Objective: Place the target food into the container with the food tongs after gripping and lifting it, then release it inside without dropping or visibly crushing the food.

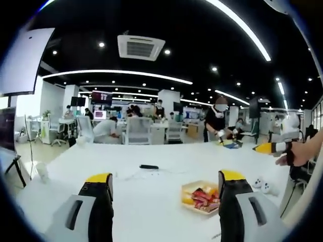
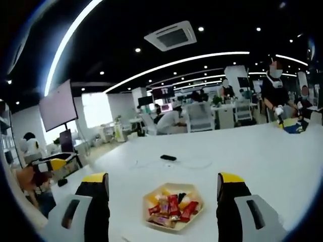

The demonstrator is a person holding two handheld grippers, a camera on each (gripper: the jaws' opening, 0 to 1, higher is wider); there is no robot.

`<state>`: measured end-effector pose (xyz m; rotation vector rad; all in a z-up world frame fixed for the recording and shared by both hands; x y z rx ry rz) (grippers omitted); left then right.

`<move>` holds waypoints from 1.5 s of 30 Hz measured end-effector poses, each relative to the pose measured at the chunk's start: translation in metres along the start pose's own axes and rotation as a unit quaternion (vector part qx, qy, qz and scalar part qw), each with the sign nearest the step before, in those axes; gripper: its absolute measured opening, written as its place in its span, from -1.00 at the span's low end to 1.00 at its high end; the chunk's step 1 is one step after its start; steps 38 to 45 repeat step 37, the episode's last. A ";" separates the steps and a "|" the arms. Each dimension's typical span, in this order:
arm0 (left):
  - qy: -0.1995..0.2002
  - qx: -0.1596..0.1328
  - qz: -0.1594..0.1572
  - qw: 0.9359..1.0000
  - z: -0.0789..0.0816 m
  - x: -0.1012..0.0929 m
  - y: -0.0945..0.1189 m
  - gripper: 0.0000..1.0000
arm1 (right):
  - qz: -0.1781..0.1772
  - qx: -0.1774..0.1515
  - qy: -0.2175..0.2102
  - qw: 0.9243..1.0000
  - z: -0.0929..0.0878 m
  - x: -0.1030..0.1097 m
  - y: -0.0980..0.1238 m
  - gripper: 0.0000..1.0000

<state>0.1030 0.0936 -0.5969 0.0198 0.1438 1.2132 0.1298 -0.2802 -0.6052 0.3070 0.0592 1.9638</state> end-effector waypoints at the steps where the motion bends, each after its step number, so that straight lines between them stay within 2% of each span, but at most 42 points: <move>1: 0.002 -0.001 -0.001 1.000 0.000 0.000 0.000 0.73 | -0.003 0.000 0.000 1.000 0.000 -0.001 0.001 0.79; 7: 0.010 0.001 -0.013 1.000 -0.006 -0.005 -0.002 0.75 | -0.017 -0.004 0.000 1.000 0.000 -0.003 0.007 0.78; 15: 0.014 0.010 -0.026 1.000 -0.013 -0.008 -0.003 0.75 | -0.028 0.001 -0.002 1.000 -0.007 0.005 0.018 0.77; 26: 0.017 0.013 -0.040 0.999 -0.011 -0.015 -0.008 0.75 | -0.051 -0.004 -0.014 0.999 -0.010 -0.004 0.030 0.75; 29: 0.016 0.015 -0.042 0.999 -0.012 -0.016 -0.009 0.75 | -0.059 0.005 0.001 0.998 -0.013 -0.004 0.032 0.74; 45: 0.013 0.019 -0.047 0.999 -0.014 -0.023 -0.010 0.75 | -0.059 0.006 -0.011 0.998 -0.015 -0.005 0.036 0.74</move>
Point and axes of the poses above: the point that each gripper's makers call its tool centre point, and the gripper's own axes: y roughly backward along the fingers, x roughly to its left, z roughly out of its top, the point moved 7 cm from there along y, roughly backward along the fingers, and after that the axes turned 1 degree about x, right-handed, at the moved point
